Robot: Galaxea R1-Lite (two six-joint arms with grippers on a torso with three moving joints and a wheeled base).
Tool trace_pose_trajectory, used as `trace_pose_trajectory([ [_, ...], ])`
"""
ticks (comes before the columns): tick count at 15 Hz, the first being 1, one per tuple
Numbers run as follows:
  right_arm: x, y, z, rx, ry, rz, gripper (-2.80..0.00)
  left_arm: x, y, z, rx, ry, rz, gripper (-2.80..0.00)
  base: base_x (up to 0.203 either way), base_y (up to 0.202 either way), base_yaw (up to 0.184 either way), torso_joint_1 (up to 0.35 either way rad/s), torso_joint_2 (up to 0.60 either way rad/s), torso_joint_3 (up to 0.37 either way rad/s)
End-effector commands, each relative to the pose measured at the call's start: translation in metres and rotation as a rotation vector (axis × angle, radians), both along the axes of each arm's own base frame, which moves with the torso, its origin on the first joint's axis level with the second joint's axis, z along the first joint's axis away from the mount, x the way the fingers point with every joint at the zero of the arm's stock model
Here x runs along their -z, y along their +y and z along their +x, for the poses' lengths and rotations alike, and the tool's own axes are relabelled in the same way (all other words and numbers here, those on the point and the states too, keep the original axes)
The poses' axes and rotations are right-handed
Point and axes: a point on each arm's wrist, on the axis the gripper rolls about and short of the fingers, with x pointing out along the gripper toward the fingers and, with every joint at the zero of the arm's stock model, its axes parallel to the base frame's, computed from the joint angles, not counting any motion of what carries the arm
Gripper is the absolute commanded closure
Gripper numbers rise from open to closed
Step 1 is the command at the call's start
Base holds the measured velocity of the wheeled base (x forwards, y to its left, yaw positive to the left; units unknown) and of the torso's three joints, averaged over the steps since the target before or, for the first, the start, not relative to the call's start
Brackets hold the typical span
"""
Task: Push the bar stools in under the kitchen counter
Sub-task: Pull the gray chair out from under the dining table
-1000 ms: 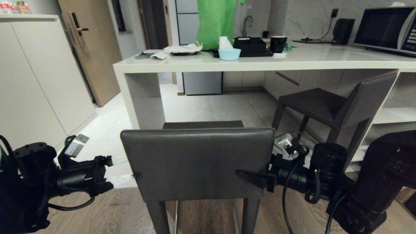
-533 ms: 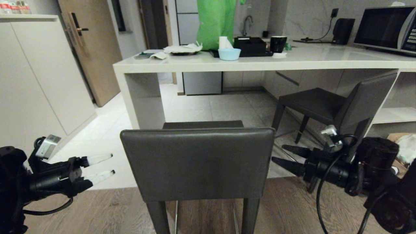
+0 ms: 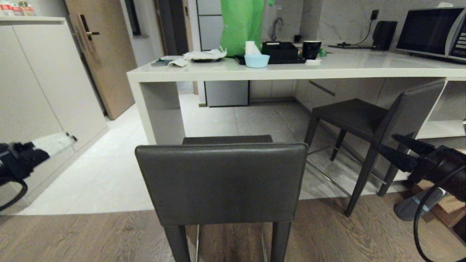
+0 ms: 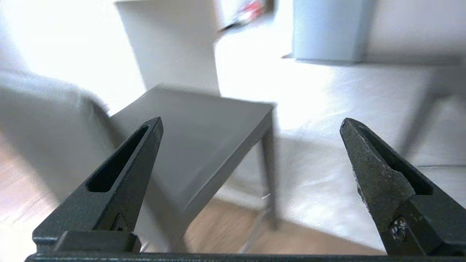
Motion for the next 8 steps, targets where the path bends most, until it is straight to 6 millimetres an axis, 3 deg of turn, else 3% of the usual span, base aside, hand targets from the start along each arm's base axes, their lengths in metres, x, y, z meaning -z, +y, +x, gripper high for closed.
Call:
trace_pose_trajectory([
  [1, -0.041, 0.009, -0.025, 0.102, 0.000, 0.016, -2.80, -0.054, -0.012, -0.017, -0.005, -0.097, -0.013, -2.80, 0.000, 0.000, 0.000, 0.000, 0.00, 0.000],
  [3, -0.085, 0.018, -0.039, 0.172, 0.061, 0.033, -2.80, -0.075, -0.017, -0.023, -0.005, -0.071, -0.034, -2.80, 0.000, 0.000, 0.000, 0.000, 0.00, 0.000],
  [5, -0.119, 0.027, -0.067, 0.198, 0.087, 0.037, -2.80, -0.090, -0.020, -0.027, -0.011, -0.037, -0.037, -2.80, 0.000, 0.000, 0.000, 0.000, 0.00, 0.000],
  [8, -0.127, 0.038, -0.092, 0.156, 0.088, 0.035, -2.80, -0.093, -0.022, -0.025, -0.027, 0.089, -0.063, -2.80, 0.000, 0.000, 0.000, 0.009, 0.00, 0.003],
])
